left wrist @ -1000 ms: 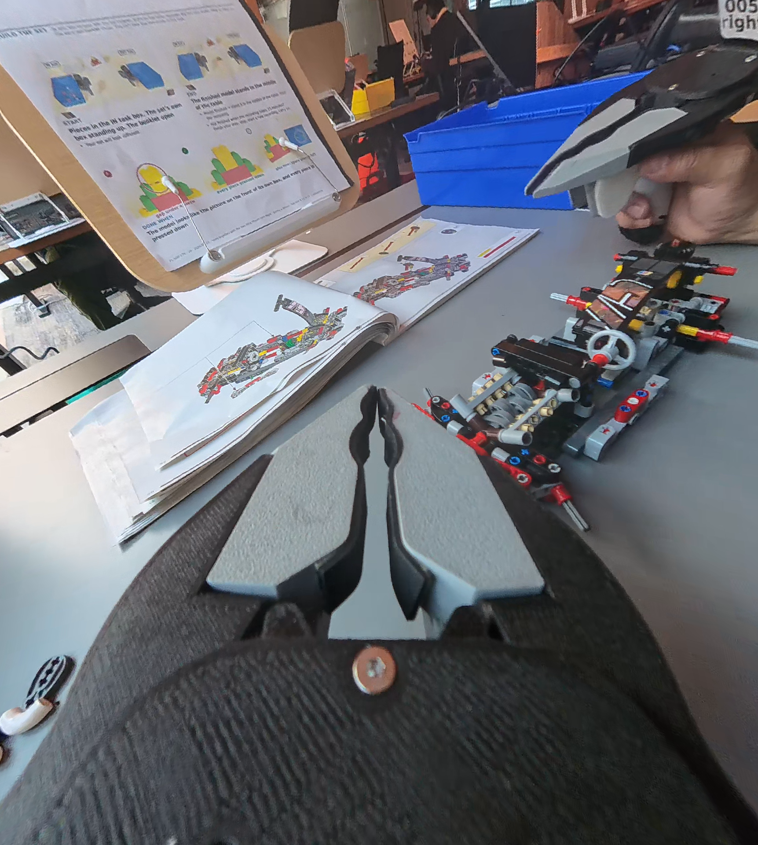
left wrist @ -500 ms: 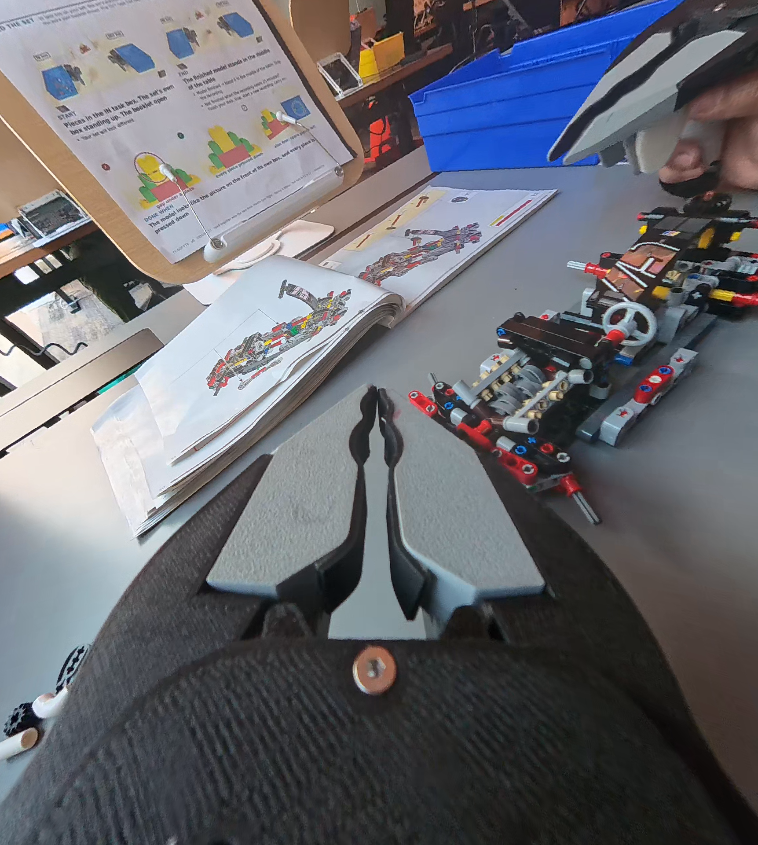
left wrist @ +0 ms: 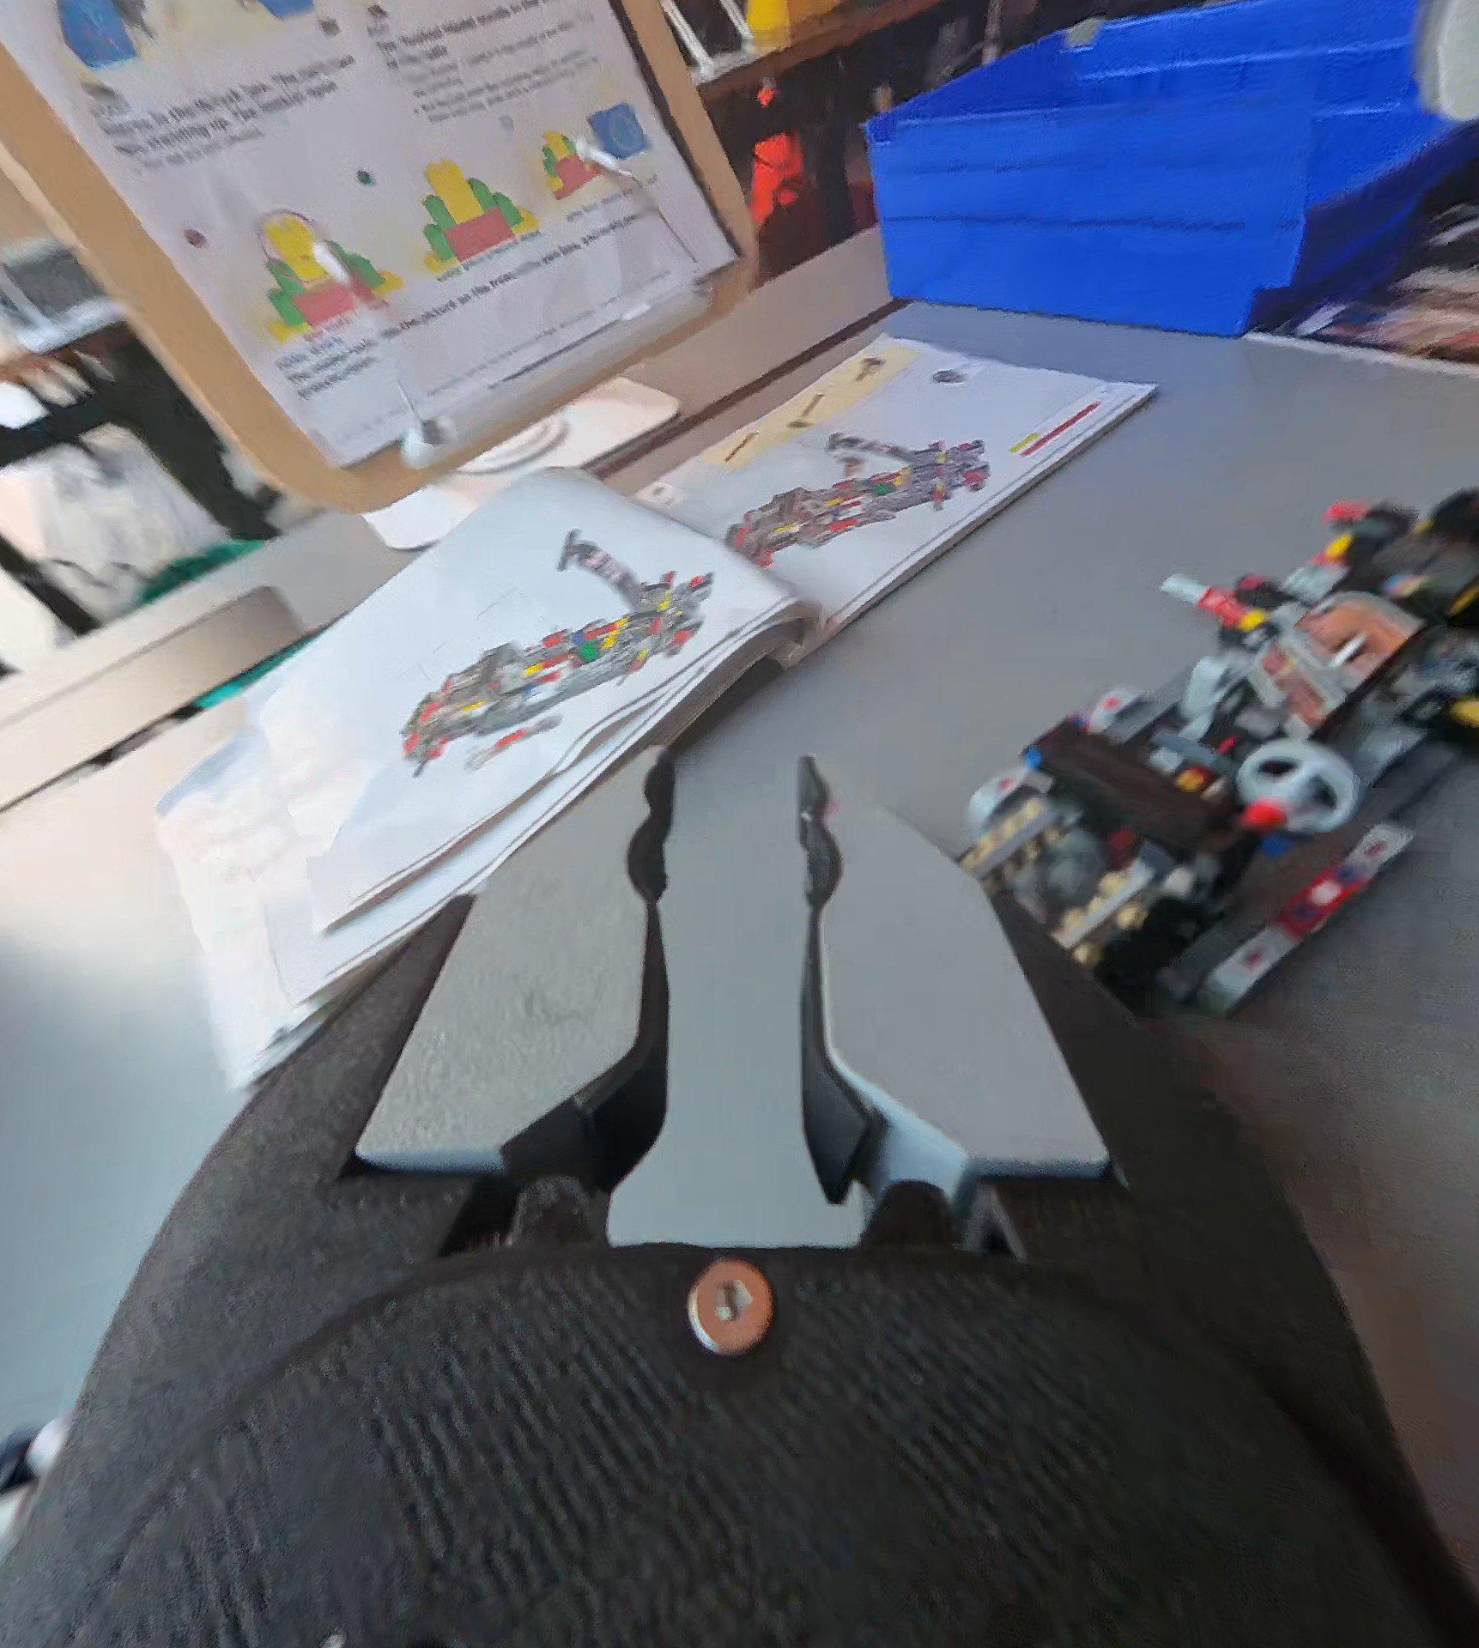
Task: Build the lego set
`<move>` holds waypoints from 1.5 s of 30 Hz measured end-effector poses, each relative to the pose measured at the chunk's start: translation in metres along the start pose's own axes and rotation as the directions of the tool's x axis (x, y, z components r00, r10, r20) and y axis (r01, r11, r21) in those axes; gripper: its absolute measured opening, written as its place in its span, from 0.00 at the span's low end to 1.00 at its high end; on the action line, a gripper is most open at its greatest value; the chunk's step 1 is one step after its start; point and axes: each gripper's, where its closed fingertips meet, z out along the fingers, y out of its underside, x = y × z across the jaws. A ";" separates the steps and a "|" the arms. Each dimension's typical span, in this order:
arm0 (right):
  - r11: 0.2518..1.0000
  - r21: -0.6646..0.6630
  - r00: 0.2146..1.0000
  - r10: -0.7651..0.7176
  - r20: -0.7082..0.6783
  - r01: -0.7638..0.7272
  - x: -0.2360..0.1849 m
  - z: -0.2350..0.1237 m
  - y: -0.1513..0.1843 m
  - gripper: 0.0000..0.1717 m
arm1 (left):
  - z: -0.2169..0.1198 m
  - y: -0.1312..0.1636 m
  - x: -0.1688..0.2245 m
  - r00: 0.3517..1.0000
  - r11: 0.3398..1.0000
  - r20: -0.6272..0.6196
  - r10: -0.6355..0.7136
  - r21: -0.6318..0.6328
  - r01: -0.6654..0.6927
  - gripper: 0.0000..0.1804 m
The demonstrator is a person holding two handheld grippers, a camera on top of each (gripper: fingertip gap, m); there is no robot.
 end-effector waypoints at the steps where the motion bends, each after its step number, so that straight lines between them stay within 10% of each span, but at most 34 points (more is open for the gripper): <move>1: 1.000 0.022 1.000 0.015 0.006 -0.015 0.002 -0.003 -0.004 0.09 | 0.010 -0.012 0.008 0.997 0.999 -0.068 -0.028 -0.023 0.027 0.17; 7: 0.991 -0.136 0.994 0.021 0.110 -0.006 -0.017 0.017 0.031 0.07 | 0.111 -0.059 0.014 0.972 0.973 -0.235 0.009 -0.222 -0.062 0.18; 16: 0.860 -0.473 0.968 -0.083 0.237 0.190 -0.058 0.078 0.105 0.08 | 0.225 -0.011 0.008 0.957 0.855 -0.285 0.051 -0.483 -0.189 0.12; 20: 0.762 -0.577 0.952 -0.172 0.255 0.292 -0.053 0.081 0.137 0.01 | 0.224 0.014 -0.015 0.975 0.826 -0.200 0.102 -0.529 -0.195 0.02; 45: 0.783 -0.573 0.964 -0.127 0.234 0.242 -0.050 0.078 0.138 0.00 | 0.192 0.041 -0.059 0.988 0.905 -0.154 -0.015 -0.423 -0.052 0.00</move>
